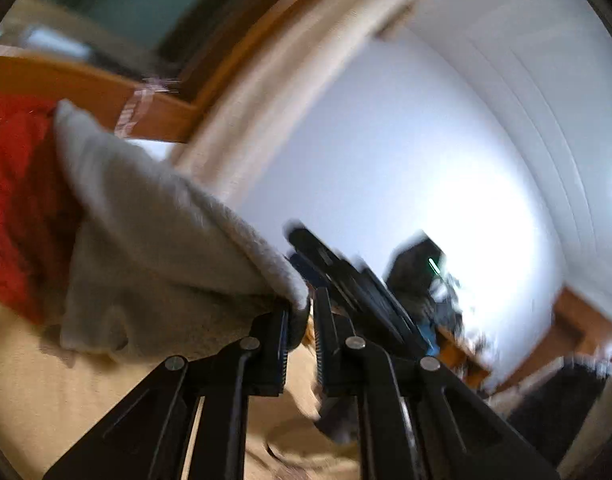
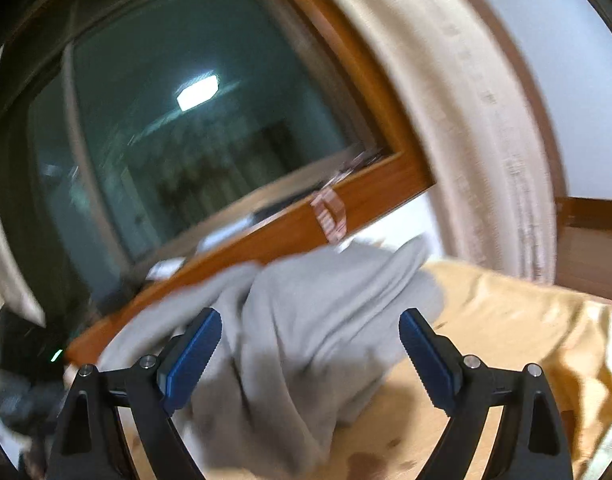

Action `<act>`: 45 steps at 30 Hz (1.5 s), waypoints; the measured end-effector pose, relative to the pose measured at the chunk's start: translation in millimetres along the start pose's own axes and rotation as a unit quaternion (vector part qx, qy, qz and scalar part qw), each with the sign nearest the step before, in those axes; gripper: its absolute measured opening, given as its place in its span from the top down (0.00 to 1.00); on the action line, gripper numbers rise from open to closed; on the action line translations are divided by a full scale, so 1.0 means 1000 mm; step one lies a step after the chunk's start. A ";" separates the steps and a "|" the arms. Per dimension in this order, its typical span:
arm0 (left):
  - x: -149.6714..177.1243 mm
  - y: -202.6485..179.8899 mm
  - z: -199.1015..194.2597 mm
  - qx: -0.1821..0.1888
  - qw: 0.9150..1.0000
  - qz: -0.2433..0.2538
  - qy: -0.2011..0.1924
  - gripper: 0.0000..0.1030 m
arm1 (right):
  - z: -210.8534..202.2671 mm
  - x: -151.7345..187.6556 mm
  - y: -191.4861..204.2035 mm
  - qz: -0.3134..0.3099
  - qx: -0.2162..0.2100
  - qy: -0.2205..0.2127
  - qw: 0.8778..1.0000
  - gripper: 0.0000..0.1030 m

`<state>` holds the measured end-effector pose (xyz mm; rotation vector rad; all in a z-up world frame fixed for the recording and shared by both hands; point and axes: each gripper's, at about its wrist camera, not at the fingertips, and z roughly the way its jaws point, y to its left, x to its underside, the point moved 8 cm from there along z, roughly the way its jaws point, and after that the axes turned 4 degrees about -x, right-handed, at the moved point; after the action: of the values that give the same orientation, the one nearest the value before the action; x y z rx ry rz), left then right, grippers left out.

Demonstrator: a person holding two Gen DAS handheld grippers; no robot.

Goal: Fold clothes

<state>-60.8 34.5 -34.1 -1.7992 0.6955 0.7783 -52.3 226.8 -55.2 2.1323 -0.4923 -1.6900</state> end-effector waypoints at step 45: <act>0.042 0.090 0.001 -0.306 0.934 -0.184 -0.003 0.14 | -0.004 -0.004 0.033 -0.184 0.080 -0.015 0.980 0.01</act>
<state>-103.0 2.5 -118.2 -2.3928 0.0849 0.7904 -50.5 200.2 -34.7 2.4363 -0.2602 -1.9357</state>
